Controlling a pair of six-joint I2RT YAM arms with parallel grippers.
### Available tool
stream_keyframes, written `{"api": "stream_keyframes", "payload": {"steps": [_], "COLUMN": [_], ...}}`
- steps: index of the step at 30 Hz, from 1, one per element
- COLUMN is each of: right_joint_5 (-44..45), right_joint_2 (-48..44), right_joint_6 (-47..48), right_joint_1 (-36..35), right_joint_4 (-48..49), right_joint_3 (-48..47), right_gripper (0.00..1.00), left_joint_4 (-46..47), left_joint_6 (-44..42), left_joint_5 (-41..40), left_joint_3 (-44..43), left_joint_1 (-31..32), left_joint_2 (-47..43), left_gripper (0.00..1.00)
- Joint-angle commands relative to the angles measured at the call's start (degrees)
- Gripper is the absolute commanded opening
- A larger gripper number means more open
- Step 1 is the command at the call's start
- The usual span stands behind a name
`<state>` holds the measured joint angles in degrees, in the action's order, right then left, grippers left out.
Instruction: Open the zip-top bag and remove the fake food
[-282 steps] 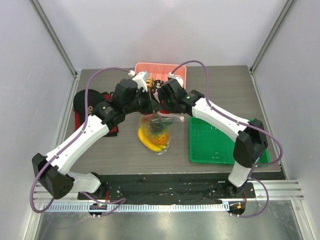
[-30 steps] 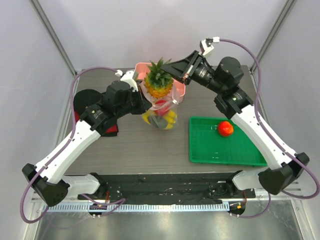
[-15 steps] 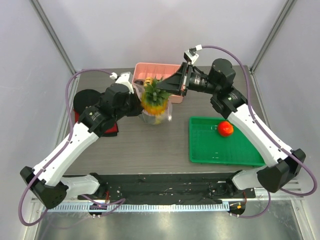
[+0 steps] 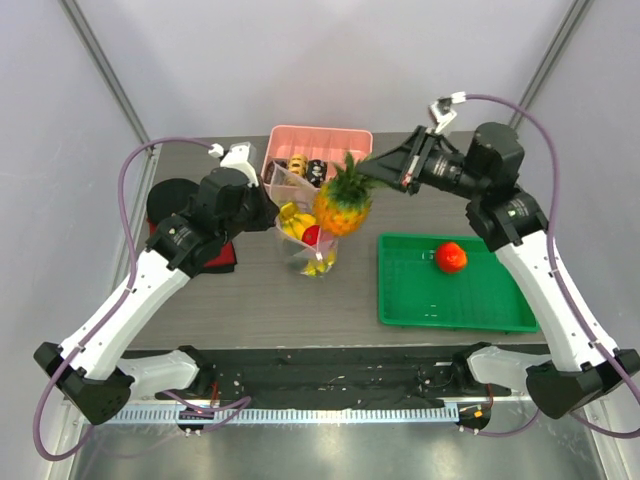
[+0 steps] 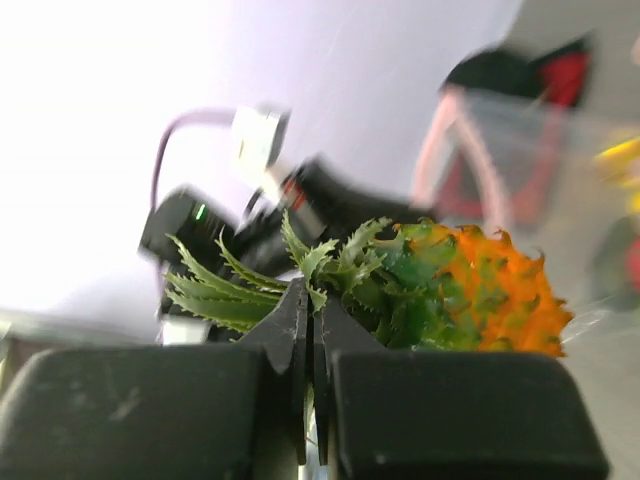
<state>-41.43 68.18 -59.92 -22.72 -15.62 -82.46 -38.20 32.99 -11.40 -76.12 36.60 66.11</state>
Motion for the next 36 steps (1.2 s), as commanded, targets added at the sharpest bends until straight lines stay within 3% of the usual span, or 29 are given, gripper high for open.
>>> {"api": "stream_keyframes", "payload": {"steps": [1,4,5,7,16,21,32,35,36], "right_joint_5": [18.6,29.8,35.8,38.2,39.2,44.5,49.0,49.7,49.9], "right_joint_2": [-3.1,-0.8,-0.4,-1.8,-7.9,-10.4,-6.8,-2.3,-1.4], "right_joint_6": [9.1,19.5,23.1,25.6,27.0,28.3,25.6,26.3,27.0], "right_joint_1": [4.2,5.1,5.7,6.5,7.6,7.6,7.6,7.7,7.7], "right_joint_4": [-10.9,-29.6,-32.6,-34.7,-26.1,-23.5,-9.4,-8.6,-9.4], "right_joint_3": [-6.4,-11.8,-11.7,-6.4,19.6,28.1,32.8,29.9,27.8], "right_gripper": [0.01,0.01,0.01,0.01,0.01,0.01,0.02,0.06,0.17], "left_joint_4": [2.0,3.5,3.7,3.6,3.3,3.1,3.7,4.0,4.0], "left_joint_6": [-0.8,-0.7,-1.0,-1.3,-1.9,-2.3,-1.8,-1.4,-1.4], "left_joint_5": [3.6,6.5,7.5,8.4,11.0,12.9,15.8,16.4,16.8], "left_joint_3": [0.4,1.3,1.3,0.5,-0.5,-0.8,-0.4,-0.2,-0.1], "left_joint_1": [-0.3,-0.3,-0.3,-0.3,-0.3,-0.4,-0.3,-0.3,-0.3], "left_joint_2": [-0.2,-0.7,-0.6,-0.1,0.4,0.6,1.1,1.1,1.2], "left_gripper": [0.0,0.0,0.0,0.0,0.0,0.0,0.0,0.0,0.0]}}
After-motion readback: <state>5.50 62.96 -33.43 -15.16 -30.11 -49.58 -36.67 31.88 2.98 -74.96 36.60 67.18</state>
